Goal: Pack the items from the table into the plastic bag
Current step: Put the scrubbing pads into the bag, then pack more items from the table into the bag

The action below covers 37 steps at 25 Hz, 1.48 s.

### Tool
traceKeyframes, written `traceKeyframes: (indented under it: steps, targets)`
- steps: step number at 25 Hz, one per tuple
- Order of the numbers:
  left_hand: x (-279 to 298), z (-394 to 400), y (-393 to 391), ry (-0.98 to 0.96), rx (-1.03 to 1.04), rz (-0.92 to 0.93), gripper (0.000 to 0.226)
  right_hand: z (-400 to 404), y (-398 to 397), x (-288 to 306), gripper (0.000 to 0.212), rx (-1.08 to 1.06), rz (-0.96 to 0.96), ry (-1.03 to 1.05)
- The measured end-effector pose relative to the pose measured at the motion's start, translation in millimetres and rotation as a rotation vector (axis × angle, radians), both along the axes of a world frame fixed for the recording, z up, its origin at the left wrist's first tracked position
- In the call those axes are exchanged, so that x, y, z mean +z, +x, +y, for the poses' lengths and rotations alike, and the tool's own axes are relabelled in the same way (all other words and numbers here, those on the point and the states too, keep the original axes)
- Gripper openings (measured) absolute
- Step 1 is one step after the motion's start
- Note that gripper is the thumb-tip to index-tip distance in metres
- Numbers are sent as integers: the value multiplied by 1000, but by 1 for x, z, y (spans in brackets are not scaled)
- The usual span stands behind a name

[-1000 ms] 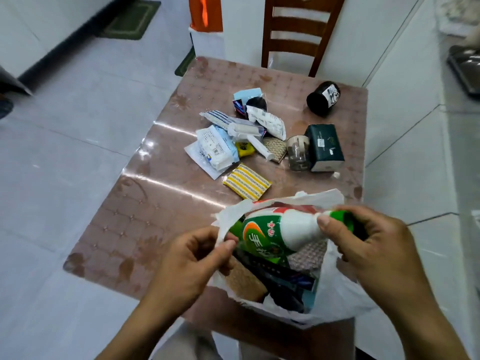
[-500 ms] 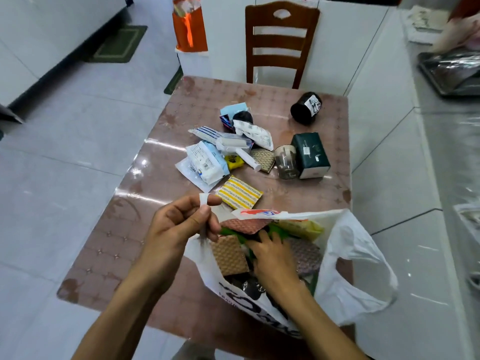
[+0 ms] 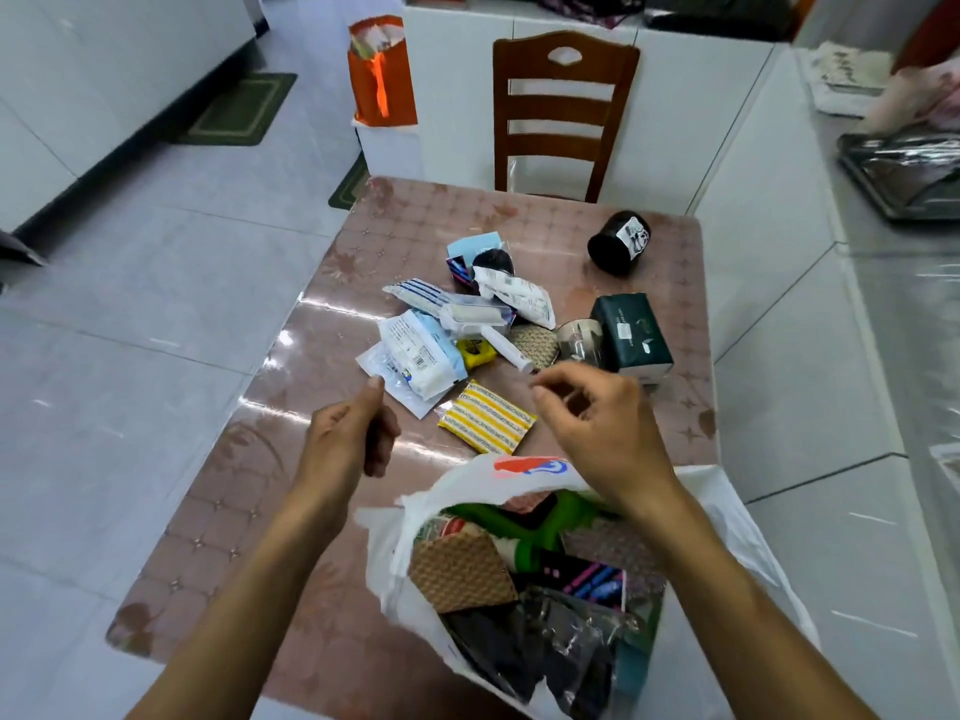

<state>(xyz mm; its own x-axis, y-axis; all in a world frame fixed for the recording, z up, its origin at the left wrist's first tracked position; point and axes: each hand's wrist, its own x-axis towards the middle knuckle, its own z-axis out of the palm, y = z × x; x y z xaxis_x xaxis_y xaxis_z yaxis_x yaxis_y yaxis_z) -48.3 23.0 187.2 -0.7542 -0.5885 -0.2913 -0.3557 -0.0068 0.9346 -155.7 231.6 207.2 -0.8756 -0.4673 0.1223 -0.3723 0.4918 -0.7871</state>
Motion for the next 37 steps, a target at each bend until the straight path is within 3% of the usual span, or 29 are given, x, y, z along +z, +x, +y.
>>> traceKeyframes:
  steps: [3, 4, 6, 8, 11, 13, 15, 19, 25, 28, 31, 35, 37]
  targets:
    - [-85, -34, -33, -152, -171, -285, 12, -33, -42, -29, 15, 11, -181, 248]
    - [-116, -44, -36, -262, -300, -455, 24, -44, -53, -43, 20, 49, -223, 359]
    - [-169, -59, -37, -524, -592, -767, 84, -62, -68, -73, 33, 168, -270, 586]
    - [-202, -63, -36, -689, -709, -892, 118, -76, -78, -101, 40, 294, -335, 778]
    - [-212, -62, -36, -728, -723, -875, 129, -93, -92, -142, 41, 311, -484, 1004]
    - [-215, -63, -36, -718, -713, -868, 127, -101, -96, -167, 55, 227, -432, 1086]
    - [-217, -62, -37, -721, -713, -876, 127, -108, -94, -180, 56, 188, -334, 1100]
    - [-221, -69, -37, -740, -747, -859, 131, -111, -97, -172, 17, 145, -364, 945]
    - [-200, -55, -38, -772, -730, -839, 119, -86, -85, -153, 17, 122, -331, 871]
    - [-190, -45, -35, -766, -786, -838, 98, -93, -78, -167, 28, 159, -373, 842]
    - [-189, -46, -36, -745, -802, -845, 96, -103, -77, -182, 41, 200, -399, 835]
    - [-194, -47, -38, -750, -799, -855, 95, -111, -76, -192, 13, 161, -370, 828]
    - [-189, -44, -38, -727, -794, -852, 87, -108, -77, -184, 11, 174, -427, 757]
